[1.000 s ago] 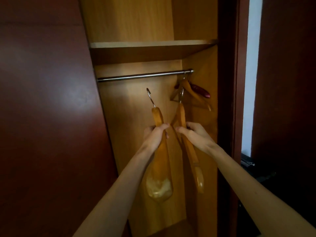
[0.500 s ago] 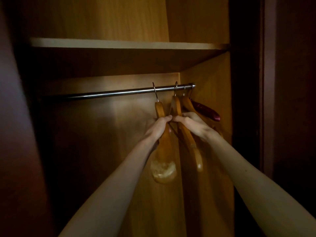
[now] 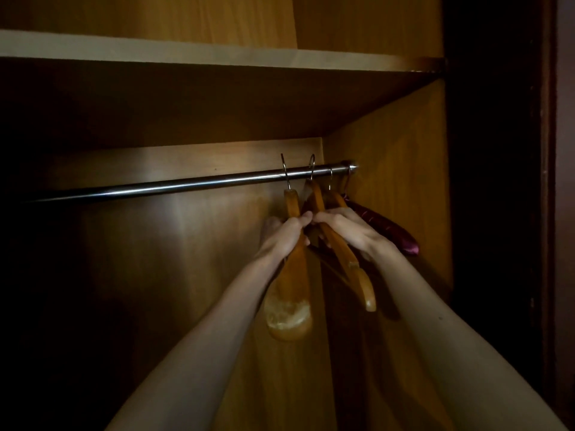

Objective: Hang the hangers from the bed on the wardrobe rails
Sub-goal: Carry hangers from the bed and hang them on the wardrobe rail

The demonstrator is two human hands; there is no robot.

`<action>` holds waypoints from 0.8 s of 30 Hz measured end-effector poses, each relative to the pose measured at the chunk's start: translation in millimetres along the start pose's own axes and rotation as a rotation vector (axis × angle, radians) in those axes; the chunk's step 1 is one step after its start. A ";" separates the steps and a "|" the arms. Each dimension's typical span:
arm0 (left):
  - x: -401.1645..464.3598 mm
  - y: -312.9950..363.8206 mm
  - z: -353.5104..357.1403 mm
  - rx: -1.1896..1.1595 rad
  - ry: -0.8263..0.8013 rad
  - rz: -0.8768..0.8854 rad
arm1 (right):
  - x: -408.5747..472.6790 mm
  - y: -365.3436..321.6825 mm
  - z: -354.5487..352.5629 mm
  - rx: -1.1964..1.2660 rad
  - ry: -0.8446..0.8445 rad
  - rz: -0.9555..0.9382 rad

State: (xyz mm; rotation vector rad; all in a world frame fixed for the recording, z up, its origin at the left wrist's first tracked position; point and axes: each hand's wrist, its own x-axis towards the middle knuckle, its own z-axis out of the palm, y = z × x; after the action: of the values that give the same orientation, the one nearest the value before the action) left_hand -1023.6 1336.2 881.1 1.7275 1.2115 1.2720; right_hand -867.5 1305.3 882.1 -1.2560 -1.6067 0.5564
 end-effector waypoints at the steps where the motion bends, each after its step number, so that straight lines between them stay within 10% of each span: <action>1: 3.7 -2.1 3.1 0.002 -0.006 -0.004 | 3.0 4.4 -0.6 0.007 0.005 0.002; 24: 5.8 -32.8 55.6 -0.359 -0.111 -0.007 | -8.2 27.3 7.7 -0.048 0.231 0.162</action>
State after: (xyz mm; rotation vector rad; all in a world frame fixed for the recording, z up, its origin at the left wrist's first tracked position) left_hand -979.6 1353.7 836.9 1.5075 0.8637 1.2813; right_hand -862.0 1309.1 853.4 -1.4399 -1.3416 0.4556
